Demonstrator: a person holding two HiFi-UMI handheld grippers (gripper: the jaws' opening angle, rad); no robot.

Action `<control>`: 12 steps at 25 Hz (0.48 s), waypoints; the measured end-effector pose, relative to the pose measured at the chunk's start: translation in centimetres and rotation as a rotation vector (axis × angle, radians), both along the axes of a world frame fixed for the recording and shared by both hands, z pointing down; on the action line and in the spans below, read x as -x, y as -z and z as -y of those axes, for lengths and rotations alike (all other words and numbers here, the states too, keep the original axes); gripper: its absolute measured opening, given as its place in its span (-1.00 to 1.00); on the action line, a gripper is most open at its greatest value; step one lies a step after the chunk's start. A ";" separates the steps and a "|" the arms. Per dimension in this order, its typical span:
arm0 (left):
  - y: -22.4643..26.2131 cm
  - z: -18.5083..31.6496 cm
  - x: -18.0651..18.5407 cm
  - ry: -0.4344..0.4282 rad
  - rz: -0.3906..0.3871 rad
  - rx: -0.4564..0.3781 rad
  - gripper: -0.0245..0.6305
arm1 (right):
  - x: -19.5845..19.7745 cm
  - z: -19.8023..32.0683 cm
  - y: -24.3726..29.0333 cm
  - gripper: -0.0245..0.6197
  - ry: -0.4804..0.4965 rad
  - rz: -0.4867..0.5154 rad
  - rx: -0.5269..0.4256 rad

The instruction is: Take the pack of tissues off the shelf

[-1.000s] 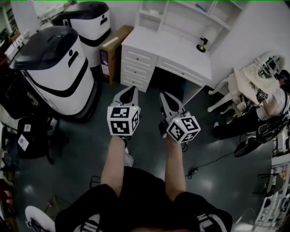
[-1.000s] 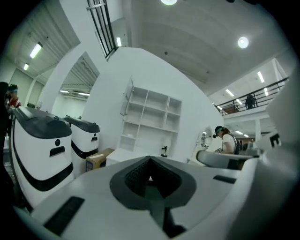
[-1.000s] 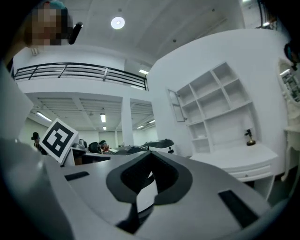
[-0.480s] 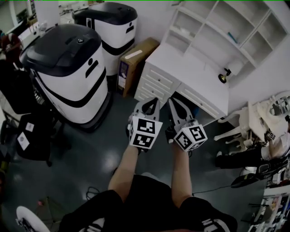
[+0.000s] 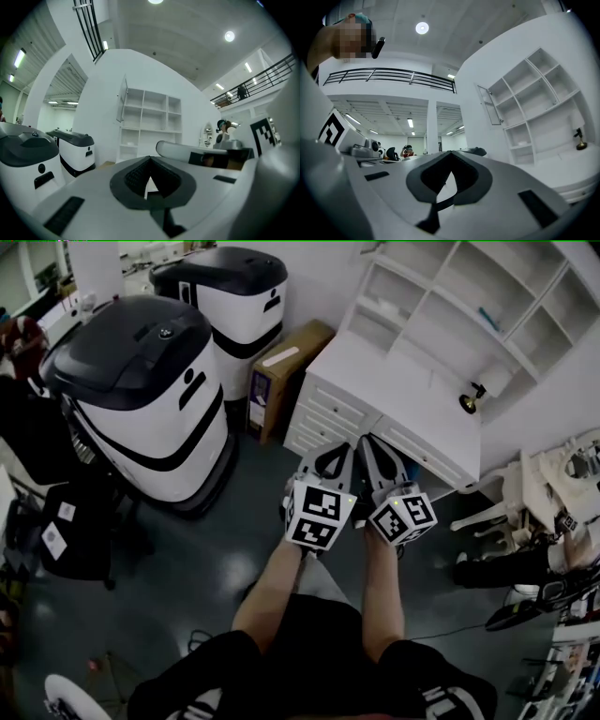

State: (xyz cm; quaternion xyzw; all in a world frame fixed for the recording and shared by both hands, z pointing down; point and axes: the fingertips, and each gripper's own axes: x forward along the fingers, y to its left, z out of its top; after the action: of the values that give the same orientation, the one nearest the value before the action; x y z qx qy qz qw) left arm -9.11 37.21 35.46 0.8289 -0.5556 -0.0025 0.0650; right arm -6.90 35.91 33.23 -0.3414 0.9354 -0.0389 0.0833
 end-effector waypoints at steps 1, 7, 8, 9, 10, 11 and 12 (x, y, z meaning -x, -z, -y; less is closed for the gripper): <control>0.2 0.4 0.2 0.007 -0.009 -0.011 -0.91 | 0.0 0.7 -0.1 -0.90 0.009 0.005 0.009; -3.9 4.8 9.1 0.236 -0.015 0.066 -0.91 | -1.5 5.9 -1.4 -0.90 -0.014 0.069 0.062; -4.5 5.4 11.7 0.298 0.001 0.083 -0.91 | -0.5 6.6 -1.4 -0.90 0.014 0.080 0.061; -4.8 5.8 13.8 0.348 0.011 0.085 -0.91 | 0.9 7.1 -1.5 -0.90 0.059 0.088 0.063; -5.1 6.1 15.1 0.380 0.017 0.082 -0.91 | 2.1 7.3 -1.7 -0.90 0.108 0.092 0.065; -5.6 6.4 15.5 0.394 0.023 0.085 -0.91 | 3.1 7.4 -2.0 -0.90 0.149 0.090 0.066; -6.3 6.9 15.1 0.388 0.030 0.097 -0.91 | 3.4 7.8 -2.6 -0.90 0.172 0.083 0.068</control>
State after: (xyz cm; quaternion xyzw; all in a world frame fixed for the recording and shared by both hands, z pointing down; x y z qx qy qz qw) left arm -24.20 30.33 41.72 0.7021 -0.7053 0.0242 0.0948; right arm -10.33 28.14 35.81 -0.2603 0.9552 -0.0918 0.1066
